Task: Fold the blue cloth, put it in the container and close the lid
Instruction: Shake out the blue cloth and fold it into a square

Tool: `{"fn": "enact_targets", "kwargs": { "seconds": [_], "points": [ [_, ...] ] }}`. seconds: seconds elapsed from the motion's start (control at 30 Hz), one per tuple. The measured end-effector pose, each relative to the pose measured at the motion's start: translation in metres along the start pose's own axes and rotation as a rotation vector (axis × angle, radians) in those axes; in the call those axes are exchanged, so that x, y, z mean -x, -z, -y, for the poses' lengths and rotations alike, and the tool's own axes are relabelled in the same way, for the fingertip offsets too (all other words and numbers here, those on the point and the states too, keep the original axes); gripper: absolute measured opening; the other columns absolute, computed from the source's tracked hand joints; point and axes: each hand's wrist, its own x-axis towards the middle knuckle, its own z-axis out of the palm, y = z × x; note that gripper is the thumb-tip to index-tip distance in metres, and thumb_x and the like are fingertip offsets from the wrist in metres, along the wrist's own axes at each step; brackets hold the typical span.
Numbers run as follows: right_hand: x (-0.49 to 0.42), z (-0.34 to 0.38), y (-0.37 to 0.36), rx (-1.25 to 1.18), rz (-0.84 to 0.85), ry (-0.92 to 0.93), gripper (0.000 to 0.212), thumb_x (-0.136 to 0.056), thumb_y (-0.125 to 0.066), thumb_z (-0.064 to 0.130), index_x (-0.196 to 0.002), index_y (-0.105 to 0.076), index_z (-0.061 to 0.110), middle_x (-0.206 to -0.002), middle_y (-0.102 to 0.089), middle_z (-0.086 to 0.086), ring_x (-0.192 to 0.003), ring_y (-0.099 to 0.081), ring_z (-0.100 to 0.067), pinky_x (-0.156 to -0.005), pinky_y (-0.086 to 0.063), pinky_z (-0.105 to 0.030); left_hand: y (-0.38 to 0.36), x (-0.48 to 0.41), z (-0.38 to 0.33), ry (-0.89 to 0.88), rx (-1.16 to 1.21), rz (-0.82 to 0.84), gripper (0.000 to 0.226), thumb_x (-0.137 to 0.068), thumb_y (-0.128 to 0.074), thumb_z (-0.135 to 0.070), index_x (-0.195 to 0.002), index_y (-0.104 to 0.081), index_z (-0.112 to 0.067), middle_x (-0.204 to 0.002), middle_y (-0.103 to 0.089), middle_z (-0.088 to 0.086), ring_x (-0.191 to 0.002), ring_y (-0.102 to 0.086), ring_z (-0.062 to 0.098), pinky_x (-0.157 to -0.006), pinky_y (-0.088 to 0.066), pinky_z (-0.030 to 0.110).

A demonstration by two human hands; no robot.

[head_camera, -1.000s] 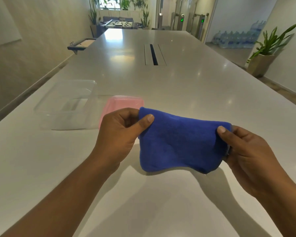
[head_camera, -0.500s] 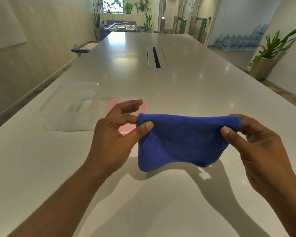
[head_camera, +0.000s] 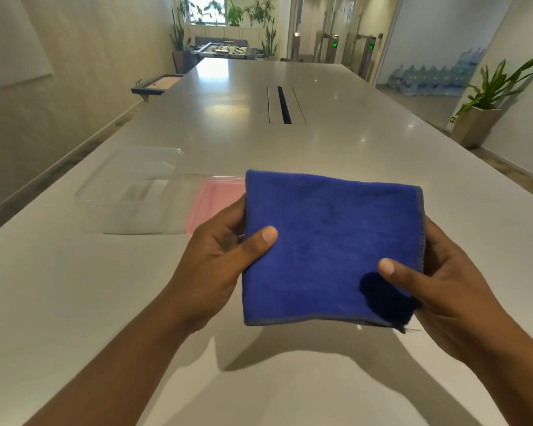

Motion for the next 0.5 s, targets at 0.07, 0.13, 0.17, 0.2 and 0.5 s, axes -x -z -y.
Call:
{"fn": "enact_targets", "kwargs": {
  "seconds": [0.07, 0.13, 0.17, 0.2, 0.5],
  "points": [
    [0.001, -0.001, 0.0, -0.012, 0.007, -0.048, 0.074, -0.049, -0.092, 0.036, -0.119, -0.065, 0.04, -0.115, -0.074, -0.001, -0.099, -0.073, -0.027, -0.07, -0.061, -0.033, 0.002, 0.0, 0.003, 0.047, -0.017, -0.099, 0.022, -0.085, -0.06, -0.027, -0.103, -0.073, -0.029, -0.098, -0.077, -0.009, -0.089, -0.073, 0.011, -0.069, -0.056, 0.021],
    [0.001, -0.002, -0.002, -0.046, 0.035, -0.078, 0.063, -0.065, -0.08, 0.018, -0.122, -0.061, 0.037, -0.115, -0.074, -0.002, -0.098, -0.073, -0.028, -0.068, -0.061, -0.033, 0.004, 0.001, 0.007, 0.08, -0.026, -0.13, 0.023, -0.084, -0.058, -0.029, -0.101, -0.074, -0.025, -0.096, -0.078, -0.006, -0.086, -0.074, 0.013, -0.069, -0.056, 0.023],
    [0.002, -0.004, -0.003, -0.049, 0.051, -0.088, 0.064, -0.068, -0.072, 0.009, -0.125, -0.058, 0.036, -0.116, -0.074, -0.003, -0.098, -0.073, -0.028, -0.068, -0.061, -0.032, 0.005, 0.002, 0.008, 0.098, -0.018, -0.117, 0.024, -0.085, -0.058, -0.03, -0.104, -0.073, -0.025, -0.1, -0.078, -0.004, -0.09, -0.074, 0.015, -0.071, -0.057, 0.025],
    [0.002, -0.004, -0.004, -0.042, 0.059, -0.103, 0.067, -0.07, -0.067, 0.004, -0.128, -0.055, 0.035, -0.117, -0.073, -0.002, -0.099, -0.073, -0.028, -0.069, -0.061, -0.032, 0.005, 0.003, 0.008, 0.115, -0.004, -0.084, 0.027, -0.086, -0.06, -0.029, -0.11, -0.071, -0.026, -0.106, -0.076, -0.002, -0.095, -0.073, 0.017, -0.074, -0.058, 0.027],
    [0.002, -0.026, 0.009, 0.612, -0.052, -0.293, 0.082, -0.08, -0.073, 0.034, -0.148, -0.027, 0.045, -0.078, -0.075, 0.009, -0.065, -0.07, -0.005, -0.056, -0.05, -0.017, 0.01, 0.018, 0.044, 0.423, -0.511, -0.22, 0.053, -0.089, -0.065, -0.037, -0.137, -0.044, -0.027, -0.08, -0.074, -0.002, -0.069, -0.069, 0.012, -0.056, -0.053, 0.034]
  ]
}}
